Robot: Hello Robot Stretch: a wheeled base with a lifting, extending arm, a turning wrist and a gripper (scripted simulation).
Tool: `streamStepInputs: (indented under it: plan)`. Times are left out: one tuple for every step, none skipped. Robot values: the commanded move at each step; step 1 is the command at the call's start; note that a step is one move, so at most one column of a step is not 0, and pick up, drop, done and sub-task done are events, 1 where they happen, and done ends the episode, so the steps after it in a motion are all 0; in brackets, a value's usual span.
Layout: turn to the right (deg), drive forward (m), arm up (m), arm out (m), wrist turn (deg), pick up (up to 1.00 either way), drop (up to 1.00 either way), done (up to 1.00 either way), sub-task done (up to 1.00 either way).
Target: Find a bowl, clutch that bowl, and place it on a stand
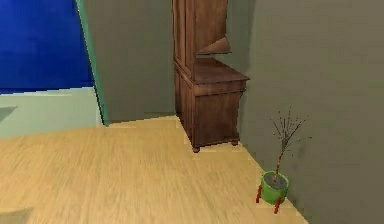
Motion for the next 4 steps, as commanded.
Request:
streamStepInputs:
  plan:
    - [0.0, 0.55, 0.0, 0.0, 0.0, 0.0, 0.0, 0.0, 0.0]
    - [-45.0, 0.0, 0.0, 0.0, 0.0, 0.0, 0.0, 0.0, 0.0]
    - [-42.0, 0.0, 0.0, 0.0, 0.0, 0.0, 0.0, 0.0, 0.0]
    - [0.0, 0.65, 0.0, 0.0, 0.0, 0.0, 0.0, 0.0, 0.0]
